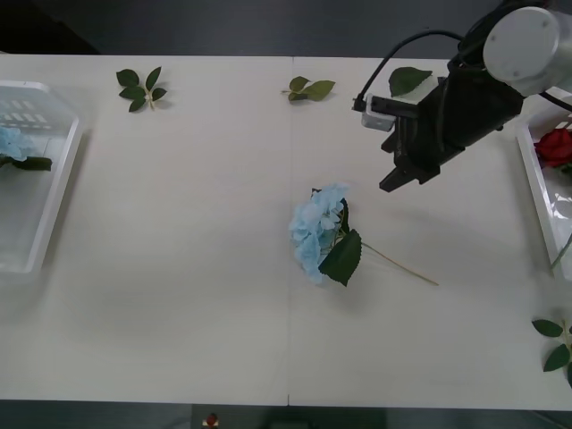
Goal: Put the red flowers into the right box and the blue flowers into the left box
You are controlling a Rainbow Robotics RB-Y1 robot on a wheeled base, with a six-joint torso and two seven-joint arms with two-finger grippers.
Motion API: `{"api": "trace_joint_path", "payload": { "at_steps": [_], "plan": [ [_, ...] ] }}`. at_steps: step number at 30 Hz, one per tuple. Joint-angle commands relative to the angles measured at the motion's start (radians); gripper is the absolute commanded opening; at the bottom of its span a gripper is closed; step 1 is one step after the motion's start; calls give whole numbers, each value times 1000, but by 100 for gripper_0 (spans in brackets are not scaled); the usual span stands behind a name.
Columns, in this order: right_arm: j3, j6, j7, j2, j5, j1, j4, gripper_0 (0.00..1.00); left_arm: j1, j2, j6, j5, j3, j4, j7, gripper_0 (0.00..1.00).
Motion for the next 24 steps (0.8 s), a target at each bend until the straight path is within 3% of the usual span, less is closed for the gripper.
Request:
{"api": "trace_joint_path", "payload": {
  "at_steps": [1,9,15,18,21,24],
  "plan": [
    [2,-14,-106,-57,100,21,-123,78,4,34,-69,-7,-15,15,-20,0],
    [0,-135,-265,-121,301,181,-319,80,4,34,-88,-10,-47,40,-22,0],
    [-14,-182,-342,-95,458,265,-355,84,6,32,-83,1,-47,40,-23,4],
    [-23,-179,-348,-71,505,282,-353,85,7,31,-68,24,-47,40,-25,13],
    [-30,-173,-359,-34,585,310,-353,85,7,32,-42,62,-47,40,-29,35],
    [-34,-173,-368,-2,640,328,-352,85,9,32,-37,81,-47,40,-37,50]
  ]
}}
